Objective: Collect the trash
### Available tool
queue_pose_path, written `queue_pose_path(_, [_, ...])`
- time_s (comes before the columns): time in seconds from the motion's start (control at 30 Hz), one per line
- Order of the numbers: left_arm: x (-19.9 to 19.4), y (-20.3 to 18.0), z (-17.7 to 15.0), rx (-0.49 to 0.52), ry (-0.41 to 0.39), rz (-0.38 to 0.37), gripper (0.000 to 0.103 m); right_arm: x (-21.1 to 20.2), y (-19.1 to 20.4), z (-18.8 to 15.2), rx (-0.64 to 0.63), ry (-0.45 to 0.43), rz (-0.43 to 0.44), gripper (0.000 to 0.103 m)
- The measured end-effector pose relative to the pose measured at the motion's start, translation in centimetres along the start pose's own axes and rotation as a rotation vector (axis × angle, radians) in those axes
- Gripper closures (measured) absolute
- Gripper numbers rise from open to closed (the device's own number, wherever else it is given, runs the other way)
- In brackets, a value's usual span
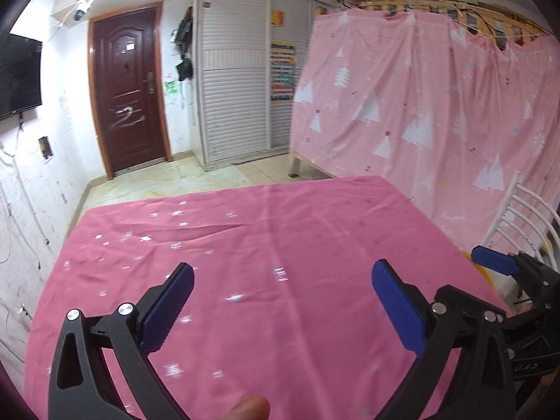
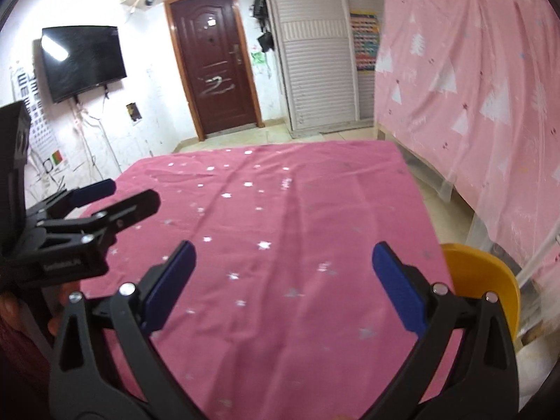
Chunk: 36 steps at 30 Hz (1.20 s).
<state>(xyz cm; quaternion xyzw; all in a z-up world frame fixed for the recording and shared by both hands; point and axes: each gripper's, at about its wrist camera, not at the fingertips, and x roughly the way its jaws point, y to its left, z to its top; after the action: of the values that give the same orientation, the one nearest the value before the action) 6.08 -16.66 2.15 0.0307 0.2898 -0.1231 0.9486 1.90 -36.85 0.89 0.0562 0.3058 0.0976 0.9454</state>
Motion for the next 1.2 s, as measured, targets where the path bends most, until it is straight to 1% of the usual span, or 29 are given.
queue_pose_path(0.17, [-0.9,3.3,-1.1,-0.015,-0.008,0.057,0.008,0.4,2.5,-0.1,-0.039,-0.034,-0.037,0.006])
queue_pose_path(0.27, [-1.2,5.2,-1.8,-0.029,-0.001,0.079,0.008,0.8,3.6,-0.1,-0.055,-0.027,-0.038,0.006])
queue_pose_path(0.47, [-1.6,7.9,-2.5,-0.056,0.006,0.101,0.008,1.3,5.5,-0.2,-0.083,-0.011,-0.041,0.006])
queue_pose_path(0.53, [-1.6,8.7,-2.9,-0.058,0.016,0.1,0.008,1.4,6.1,-0.3,-0.09,-0.006,-0.06,0.006])
queue_pose_path(0.73, [-1.6,10.3,-3.7,-0.085,0.027,0.094,0.008,2.4,7.8,-0.3,-0.114,0.016,-0.075,0.006])
queue_pose_path(0.97, [-1.6,10.9,-4.0,-0.111,0.031,0.078,0.008,3.4,8.0,-0.3,-0.091,0.047,-0.09,0.006])
queue_pose_path(1.2, [-1.6,11.1,-4.2,-0.121,0.033,0.077,0.008,3.7,8.1,-0.6,-0.091,0.058,-0.095,0.006])
